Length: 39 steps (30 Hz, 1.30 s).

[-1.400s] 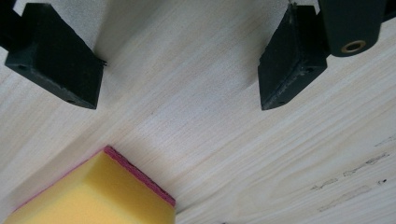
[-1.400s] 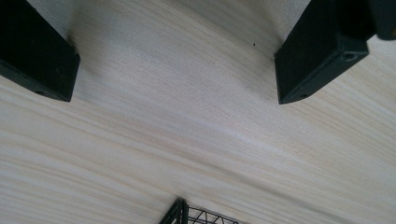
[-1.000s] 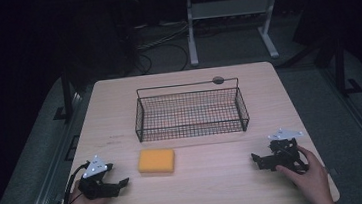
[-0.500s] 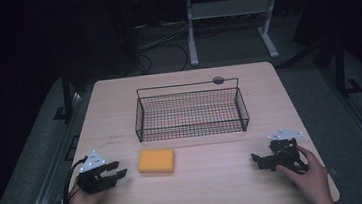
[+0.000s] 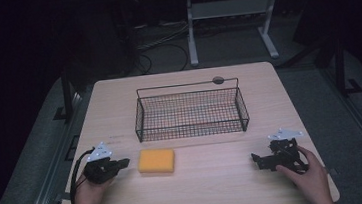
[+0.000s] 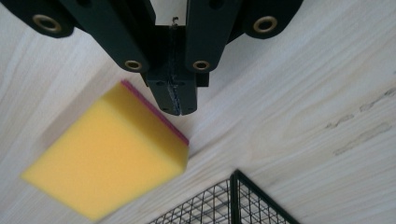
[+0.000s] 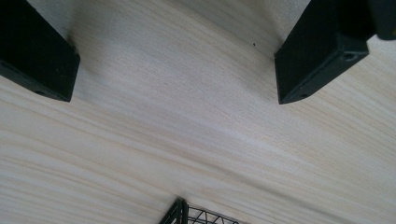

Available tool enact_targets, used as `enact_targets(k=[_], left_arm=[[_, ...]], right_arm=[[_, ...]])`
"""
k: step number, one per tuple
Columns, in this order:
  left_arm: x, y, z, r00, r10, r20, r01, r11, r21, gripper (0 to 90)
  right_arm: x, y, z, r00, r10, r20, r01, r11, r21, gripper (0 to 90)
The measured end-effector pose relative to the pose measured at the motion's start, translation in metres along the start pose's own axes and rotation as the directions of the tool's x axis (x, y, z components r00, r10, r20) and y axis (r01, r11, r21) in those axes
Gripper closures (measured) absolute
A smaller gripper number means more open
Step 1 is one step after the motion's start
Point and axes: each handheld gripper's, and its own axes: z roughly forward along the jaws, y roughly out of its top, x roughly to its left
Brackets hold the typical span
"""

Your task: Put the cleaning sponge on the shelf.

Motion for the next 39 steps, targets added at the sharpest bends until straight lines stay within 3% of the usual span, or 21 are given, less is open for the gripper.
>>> enact_targets(k=[3,10,28,39], left_arm=[[0.000,0.002,0.004,0.9999,-0.007,0.011,0.007,0.9999,-0.008,89.7],[-0.006,0.008,0.015,0.9989,0.029,0.036,-0.030,0.9993,0.023,89.7],[-0.025,0.010,0.016,0.9943,0.062,0.087,-0.065,0.9974,0.030,89.7],[-0.041,0.016,0.020,0.9872,0.100,0.124,-0.105,0.9939,0.035,89.7]], right_arm=[[0.000,0.000,0.000,1.0000,0.000,0.000,0.000,1.000,0.000,0.0],[0.000,0.000,0.000,1.0000,0.000,0.000,0.000,1.000,0.000,0.0],[0.000,0.000,0.000,1.0000,0.000,0.000,0.000,1.000,0.000,0.0],[0.000,0.000,0.000,1.0000,0.000,0.000,0.000,1.000,0.000,0.0]])
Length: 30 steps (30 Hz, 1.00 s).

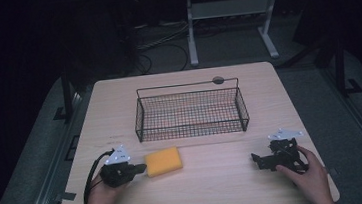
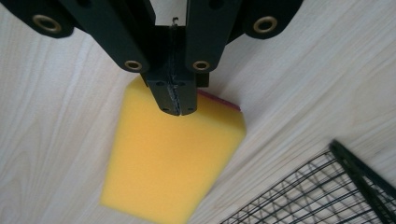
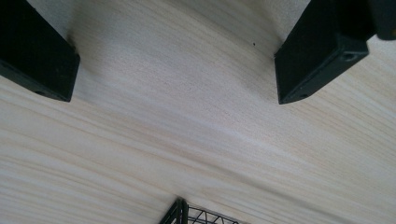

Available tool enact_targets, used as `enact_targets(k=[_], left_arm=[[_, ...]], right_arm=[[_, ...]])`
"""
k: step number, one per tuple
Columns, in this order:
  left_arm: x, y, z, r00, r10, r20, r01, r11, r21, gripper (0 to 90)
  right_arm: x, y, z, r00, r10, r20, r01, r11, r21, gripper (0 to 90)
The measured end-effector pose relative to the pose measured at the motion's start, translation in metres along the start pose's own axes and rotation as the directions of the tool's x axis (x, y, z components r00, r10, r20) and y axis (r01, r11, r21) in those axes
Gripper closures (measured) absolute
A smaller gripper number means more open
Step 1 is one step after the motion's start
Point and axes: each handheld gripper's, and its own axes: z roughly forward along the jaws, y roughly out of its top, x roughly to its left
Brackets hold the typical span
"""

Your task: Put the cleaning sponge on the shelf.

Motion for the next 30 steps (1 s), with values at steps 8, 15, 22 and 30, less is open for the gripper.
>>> enact_targets(k=[8,15,22,30], left_arm=[[-0.009,0.005,0.006,0.9993,0.023,0.028,-0.024,0.9997,0.008,89.7],[-0.017,0.009,0.010,0.9977,0.041,0.053,-0.042,0.9990,0.018,89.7],[-0.023,0.013,0.015,0.9957,0.055,0.074,-0.057,0.9982,0.020,89.7],[-0.028,0.015,0.019,0.9939,0.066,0.089,-0.068,0.9973,0.028,89.7]], right_arm=[[0.000,0.000,0.000,1.0000,0.000,0.000,0.000,1.000,0.000,0.0],[0.000,0.000,0.000,1.0000,0.000,0.000,0.000,1.000,0.000,0.0],[0.000,0.000,0.000,1.0000,0.000,0.000,0.000,1.000,0.000,0.0],[0.000,0.000,0.000,1.0000,-0.001,0.000,0.001,1.000,0.000,0.0]])
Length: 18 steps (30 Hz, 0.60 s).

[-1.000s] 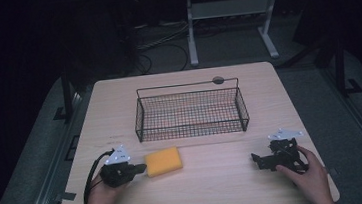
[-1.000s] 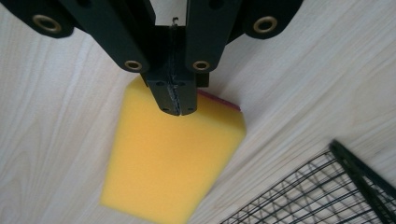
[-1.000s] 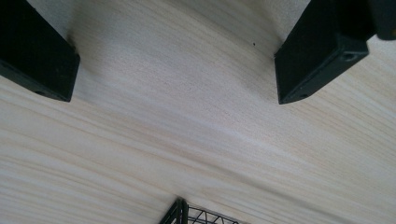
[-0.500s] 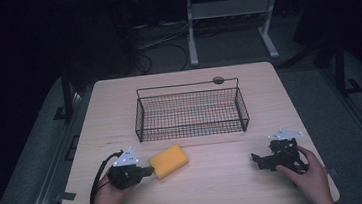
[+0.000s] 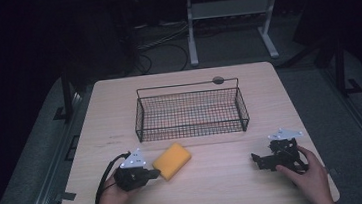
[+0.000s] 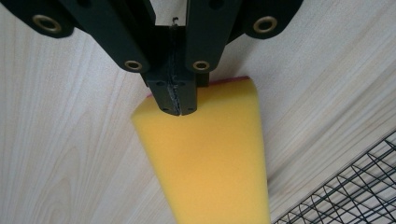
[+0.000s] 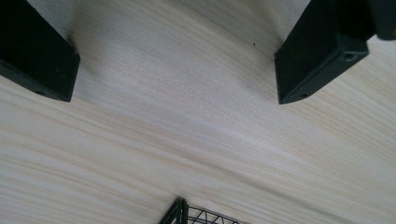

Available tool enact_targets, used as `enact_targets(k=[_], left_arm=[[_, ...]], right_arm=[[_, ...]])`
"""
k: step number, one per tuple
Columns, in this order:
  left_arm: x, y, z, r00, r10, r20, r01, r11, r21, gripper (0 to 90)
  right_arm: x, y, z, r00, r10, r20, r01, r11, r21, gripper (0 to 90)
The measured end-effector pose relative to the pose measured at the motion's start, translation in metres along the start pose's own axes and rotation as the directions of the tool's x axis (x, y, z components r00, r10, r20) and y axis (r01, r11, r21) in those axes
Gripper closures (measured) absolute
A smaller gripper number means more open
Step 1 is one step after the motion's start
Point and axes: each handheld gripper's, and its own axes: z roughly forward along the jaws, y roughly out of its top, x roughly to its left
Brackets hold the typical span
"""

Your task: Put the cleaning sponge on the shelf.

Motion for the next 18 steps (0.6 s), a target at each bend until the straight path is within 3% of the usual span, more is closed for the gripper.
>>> enact_targets(k=[4,9,11,12,13,18], left_arm=[[0.002,-0.001,-0.002,0.9994,-0.033,0.007,0.033,0.9994,0.009,89.7],[0.003,0.002,-0.010,0.9961,-0.084,-0.029,0.084,0.9961,0.025,89.0],[0.003,0.003,-0.012,0.9954,-0.091,-0.030,0.092,0.9953,0.029,79.0],[0.003,0.004,-0.012,0.9937,-0.101,-0.049,0.103,0.9939,0.040,79.0],[0.004,0.006,-0.013,0.9932,-0.102,-0.056,0.106,0.9924,0.063,71.1],[0.007,0.010,-0.012,0.9882,-0.122,-0.093,0.131,0.9869,0.095,54.7]], right_arm=[[0.000,0.000,0.000,1.0000,0.000,0.000,0.000,1.000,0.000,0.0],[0.000,0.000,0.000,1.0000,0.000,0.000,0.000,1.000,0.000,0.0],[0.000,0.000,0.000,1.0000,0.000,0.000,0.000,1.000,0.000,0.0],[0.000,0.000,0.000,1.0000,0.000,0.000,0.000,1.000,0.000,0.0],[0.000,0.000,0.000,1.0000,0.000,0.000,0.000,1.000,0.000,0.0],[0.000,0.000,0.000,1.0000,0.000,0.000,0.000,1.000,0.000,0.0]])
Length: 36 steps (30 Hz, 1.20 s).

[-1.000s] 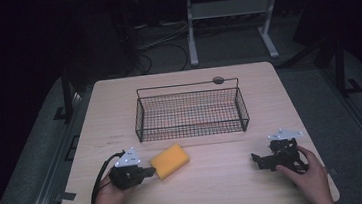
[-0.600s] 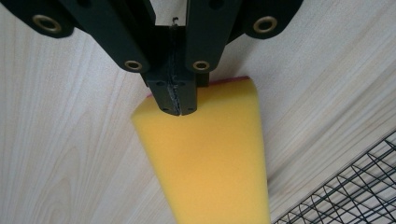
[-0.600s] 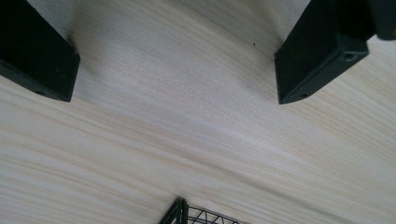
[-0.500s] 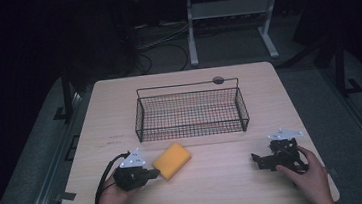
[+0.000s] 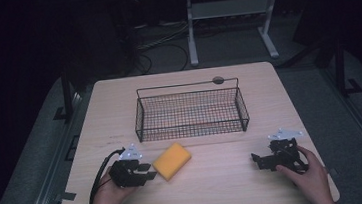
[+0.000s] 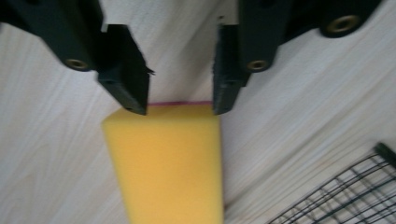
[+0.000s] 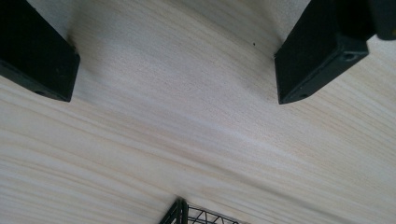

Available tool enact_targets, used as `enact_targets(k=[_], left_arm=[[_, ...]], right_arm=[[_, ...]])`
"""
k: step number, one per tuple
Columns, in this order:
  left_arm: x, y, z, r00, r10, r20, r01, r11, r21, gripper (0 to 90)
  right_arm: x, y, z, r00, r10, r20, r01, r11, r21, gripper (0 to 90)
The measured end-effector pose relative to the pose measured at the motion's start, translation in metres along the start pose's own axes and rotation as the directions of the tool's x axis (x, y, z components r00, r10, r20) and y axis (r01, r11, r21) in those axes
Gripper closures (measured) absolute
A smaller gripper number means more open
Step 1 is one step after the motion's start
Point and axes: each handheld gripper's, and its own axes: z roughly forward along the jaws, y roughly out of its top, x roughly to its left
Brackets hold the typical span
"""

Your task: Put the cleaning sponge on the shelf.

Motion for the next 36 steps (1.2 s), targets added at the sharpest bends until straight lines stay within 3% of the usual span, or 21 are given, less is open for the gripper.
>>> enact_targets(k=[3,7,16,20,36], left_arm=[[0.001,0.003,0.000,0.9996,-0.009,-0.025,0.010,0.9997,0.021,42.4],[0.001,0.006,0.000,0.9997,-0.010,-0.024,0.011,0.9991,0.040,29.0],[0.001,0.014,0.001,0.9996,-0.014,-0.025,0.016,0.9979,0.063,15.7],[0.001,0.018,0.003,0.9997,-0.018,-0.014,0.019,0.9966,0.080,15.0],[-0.003,0.046,0.011,0.9993,0.031,-0.024,-0.027,0.9905,0.135,14.7]], right_arm=[[0.000,0.000,0.000,1.0000,0.000,0.000,0.000,1.000,0.000,0.0],[0.000,0.000,0.000,1.0000,0.000,0.000,0.000,1.000,0.000,0.0],[0.000,0.000,0.000,1.0000,0.000,0.000,0.000,1.000,0.000,0.0],[0.000,0.000,0.000,1.0000,0.000,0.000,0.000,1.000,0.000,0.0],[0.000,0.000,0.000,1.0000,0.000,0.000,0.000,1.000,0.000,0.0]])
